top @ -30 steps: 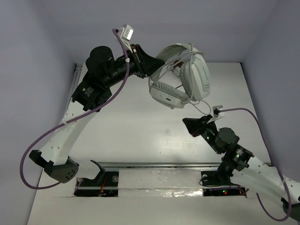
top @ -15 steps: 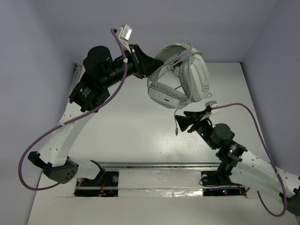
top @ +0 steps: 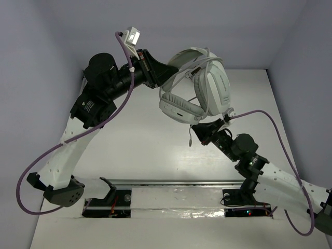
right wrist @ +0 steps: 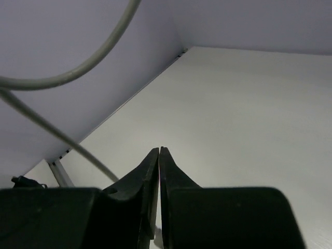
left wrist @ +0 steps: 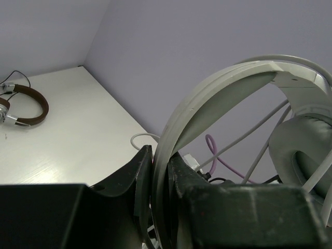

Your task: Wrap the headphones

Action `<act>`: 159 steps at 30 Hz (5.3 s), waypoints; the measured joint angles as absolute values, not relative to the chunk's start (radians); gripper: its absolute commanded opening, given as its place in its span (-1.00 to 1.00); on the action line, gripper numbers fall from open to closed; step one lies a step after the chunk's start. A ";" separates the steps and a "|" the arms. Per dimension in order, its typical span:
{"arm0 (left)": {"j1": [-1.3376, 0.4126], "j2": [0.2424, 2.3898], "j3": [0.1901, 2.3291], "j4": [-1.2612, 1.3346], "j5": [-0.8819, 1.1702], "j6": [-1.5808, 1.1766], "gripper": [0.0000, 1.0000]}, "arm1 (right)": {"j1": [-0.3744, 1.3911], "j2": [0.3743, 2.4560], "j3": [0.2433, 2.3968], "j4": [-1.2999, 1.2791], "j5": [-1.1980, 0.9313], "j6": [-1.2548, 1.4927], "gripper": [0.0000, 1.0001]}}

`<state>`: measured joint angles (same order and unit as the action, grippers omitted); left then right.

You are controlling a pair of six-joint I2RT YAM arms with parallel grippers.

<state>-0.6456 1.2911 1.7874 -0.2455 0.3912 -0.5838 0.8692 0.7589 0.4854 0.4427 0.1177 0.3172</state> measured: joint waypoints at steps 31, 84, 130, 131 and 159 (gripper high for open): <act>-0.646 1.284 1.731 -0.220 0.393 -0.603 -1.00 | 0.865 0.897 0.539 0.498 0.073 0.332 -0.76; -0.255 1.463 1.884 -0.213 0.008 -0.521 -1.00 | 1.562 0.658 0.688 -0.305 1.020 0.871 -0.97; -0.607 1.100 1.371 -0.057 0.194 -0.673 -1.00 | 0.793 1.461 0.724 1.022 0.009 0.504 -0.45; -0.609 1.105 1.378 -0.056 0.194 -0.673 -1.00 | 0.793 1.467 0.707 1.055 -0.019 0.526 -0.46; -0.623 1.164 1.447 0.027 -0.363 -0.504 -1.00 | 1.229 1.531 0.568 1.217 -0.186 0.773 -0.49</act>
<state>-0.6228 1.1641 1.4471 0.0265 -0.3630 -0.5041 1.2289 1.5314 0.5678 1.2175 -0.1864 0.7731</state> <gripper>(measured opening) 0.109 0.246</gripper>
